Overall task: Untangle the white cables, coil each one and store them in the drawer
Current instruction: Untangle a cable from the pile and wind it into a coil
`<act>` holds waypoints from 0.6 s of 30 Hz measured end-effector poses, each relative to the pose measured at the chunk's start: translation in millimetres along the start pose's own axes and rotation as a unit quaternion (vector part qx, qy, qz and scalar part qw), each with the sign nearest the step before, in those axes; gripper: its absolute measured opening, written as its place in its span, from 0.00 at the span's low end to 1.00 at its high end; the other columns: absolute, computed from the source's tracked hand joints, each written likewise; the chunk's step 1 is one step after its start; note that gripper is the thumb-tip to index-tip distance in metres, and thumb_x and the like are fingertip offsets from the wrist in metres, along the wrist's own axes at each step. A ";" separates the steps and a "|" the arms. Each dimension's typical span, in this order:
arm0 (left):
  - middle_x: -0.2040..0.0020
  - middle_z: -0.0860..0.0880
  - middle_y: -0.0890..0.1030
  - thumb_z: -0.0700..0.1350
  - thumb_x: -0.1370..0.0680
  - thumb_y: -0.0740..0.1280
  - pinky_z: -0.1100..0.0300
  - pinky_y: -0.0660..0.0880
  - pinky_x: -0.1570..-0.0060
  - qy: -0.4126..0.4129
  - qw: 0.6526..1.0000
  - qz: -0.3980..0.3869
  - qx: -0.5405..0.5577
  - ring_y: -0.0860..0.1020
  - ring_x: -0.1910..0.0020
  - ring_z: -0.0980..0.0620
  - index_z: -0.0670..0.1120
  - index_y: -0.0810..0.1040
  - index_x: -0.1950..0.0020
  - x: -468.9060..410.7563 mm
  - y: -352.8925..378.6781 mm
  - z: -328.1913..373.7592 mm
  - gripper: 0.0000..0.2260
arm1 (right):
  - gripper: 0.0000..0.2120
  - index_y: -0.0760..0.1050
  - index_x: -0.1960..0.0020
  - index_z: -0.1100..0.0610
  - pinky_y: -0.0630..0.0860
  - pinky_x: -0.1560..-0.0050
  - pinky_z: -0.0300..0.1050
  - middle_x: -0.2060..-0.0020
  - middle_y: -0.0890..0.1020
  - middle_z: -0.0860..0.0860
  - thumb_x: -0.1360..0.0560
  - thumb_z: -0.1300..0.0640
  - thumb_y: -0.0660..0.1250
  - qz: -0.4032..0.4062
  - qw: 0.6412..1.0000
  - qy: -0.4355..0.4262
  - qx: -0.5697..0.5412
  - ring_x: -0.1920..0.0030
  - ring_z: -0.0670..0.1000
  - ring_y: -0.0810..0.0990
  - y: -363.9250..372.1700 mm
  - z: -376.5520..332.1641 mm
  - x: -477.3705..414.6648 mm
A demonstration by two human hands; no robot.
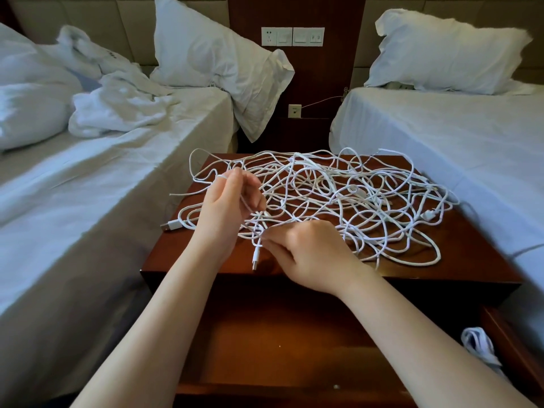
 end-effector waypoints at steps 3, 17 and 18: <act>0.75 0.53 0.74 0.40 0.17 0.50 0.58 0.72 0.62 0.047 0.986 0.072 -0.141 0.74 0.69 0.52 0.45 0.73 0.62 -2.7 -10.0 -1.8 0.18 | 0.14 0.80 0.55 0.56 0.71 0.69 0.43 0.70 0.81 0.50 0.22 0.50 0.58 0.048 0.999 0.015 -0.006 0.70 0.56 0.79 -4.6 6.7 1.4; 0.73 0.53 0.69 0.45 0.17 0.54 0.60 0.64 0.69 0.054 0.919 -0.050 -0.386 0.67 0.74 0.57 0.43 0.73 0.64 15.5 21.7 -8.0 0.18 | 0.16 0.76 0.62 0.58 0.65 0.65 0.44 0.73 0.74 0.46 0.22 0.47 0.66 0.272 0.959 0.028 0.072 0.73 0.49 0.69 -48.3 30.8 6.6; 0.74 0.54 0.67 0.46 0.17 0.54 0.61 0.63 0.69 0.029 0.935 -0.070 -0.347 0.65 0.75 0.58 0.44 0.74 0.65 16.5 23.7 -8.0 0.19 | 0.16 0.76 0.62 0.59 0.63 0.64 0.43 0.71 0.76 0.47 0.23 0.47 0.67 0.287 0.954 0.021 0.079 0.72 0.50 0.71 -50.9 30.8 7.1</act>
Point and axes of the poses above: each hand's wrist, its own x-axis away from the middle knuckle, its own y-axis out of the palm, z = x × y, the point moved 4 cm from there along -x, towards the middle knuckle
